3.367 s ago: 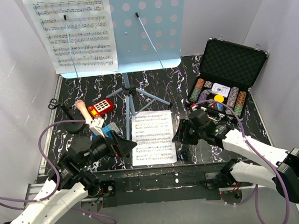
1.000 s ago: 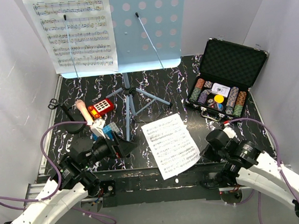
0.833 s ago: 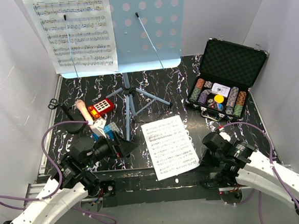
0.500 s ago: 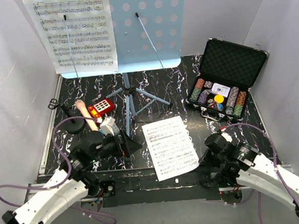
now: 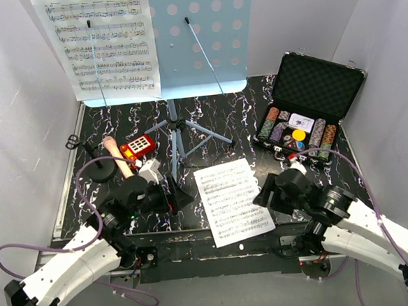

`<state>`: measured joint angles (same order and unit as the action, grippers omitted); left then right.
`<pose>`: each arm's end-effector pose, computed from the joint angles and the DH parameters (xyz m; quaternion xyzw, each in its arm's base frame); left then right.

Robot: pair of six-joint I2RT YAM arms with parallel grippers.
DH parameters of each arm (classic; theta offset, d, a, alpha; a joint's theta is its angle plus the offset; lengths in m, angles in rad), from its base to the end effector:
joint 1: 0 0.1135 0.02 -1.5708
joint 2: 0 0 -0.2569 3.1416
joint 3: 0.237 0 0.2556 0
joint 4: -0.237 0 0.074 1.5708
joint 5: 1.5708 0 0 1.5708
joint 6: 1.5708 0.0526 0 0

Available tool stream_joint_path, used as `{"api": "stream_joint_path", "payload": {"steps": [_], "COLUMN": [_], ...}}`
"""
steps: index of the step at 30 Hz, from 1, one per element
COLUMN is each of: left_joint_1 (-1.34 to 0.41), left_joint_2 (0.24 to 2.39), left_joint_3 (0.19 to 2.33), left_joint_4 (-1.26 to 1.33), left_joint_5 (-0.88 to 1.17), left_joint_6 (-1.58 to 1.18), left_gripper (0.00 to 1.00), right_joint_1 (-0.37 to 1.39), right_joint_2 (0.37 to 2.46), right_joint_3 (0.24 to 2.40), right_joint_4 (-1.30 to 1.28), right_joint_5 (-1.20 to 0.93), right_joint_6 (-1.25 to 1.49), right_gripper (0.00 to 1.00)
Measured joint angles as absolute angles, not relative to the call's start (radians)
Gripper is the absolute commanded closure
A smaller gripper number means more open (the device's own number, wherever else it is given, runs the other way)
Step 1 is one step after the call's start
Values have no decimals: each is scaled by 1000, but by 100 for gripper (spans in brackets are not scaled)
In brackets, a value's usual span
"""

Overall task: Pack up the instrument practice props
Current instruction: Adjust the sheet music at the center of the board.

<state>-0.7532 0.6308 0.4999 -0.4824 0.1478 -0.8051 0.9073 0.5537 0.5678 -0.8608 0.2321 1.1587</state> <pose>0.1185 -0.1218 0.2195 0.0110 0.8857 -0.3694 0.2808 0.0908 0.0965 0.2183 0.1571 0.9164 0.2467 0.2732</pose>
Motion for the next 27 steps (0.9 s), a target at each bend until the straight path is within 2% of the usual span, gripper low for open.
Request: {"api": "stream_joint_path", "payload": {"steps": [3, 8, 12, 14, 21, 27], "left_joint_1": [-754, -755, -755, -755, -755, -755], "left_joint_2": [543, 428, 401, 384, 302, 273], "left_joint_3": [500, 500, 506, 509, 522, 527], "left_joint_4": [-498, -527, -579, -604, -659, -693], "left_joint_5": [125, 75, 11, -20, -98, -131], "left_joint_6": [-813, -835, -860, -871, -912, -937], "left_gripper": [11, 11, 11, 11, 11, 10], "right_joint_1": [945, 1042, 1065, 1072, 1111, 1150], "right_joint_2": [723, 1182, 1436, 1530, 1726, 1818], "right_joint_3": [634, 828, 965, 1031, 1239, 1279], "right_joint_4": [-764, -613, -539, -519, -525, -558], "right_joint_5": [225, 212, 170, 146, 122, 135], "right_joint_6": [1068, 922, 827, 780, 654, 612], "right_gripper": [39, 51, 57, 57, 40, 38]}}
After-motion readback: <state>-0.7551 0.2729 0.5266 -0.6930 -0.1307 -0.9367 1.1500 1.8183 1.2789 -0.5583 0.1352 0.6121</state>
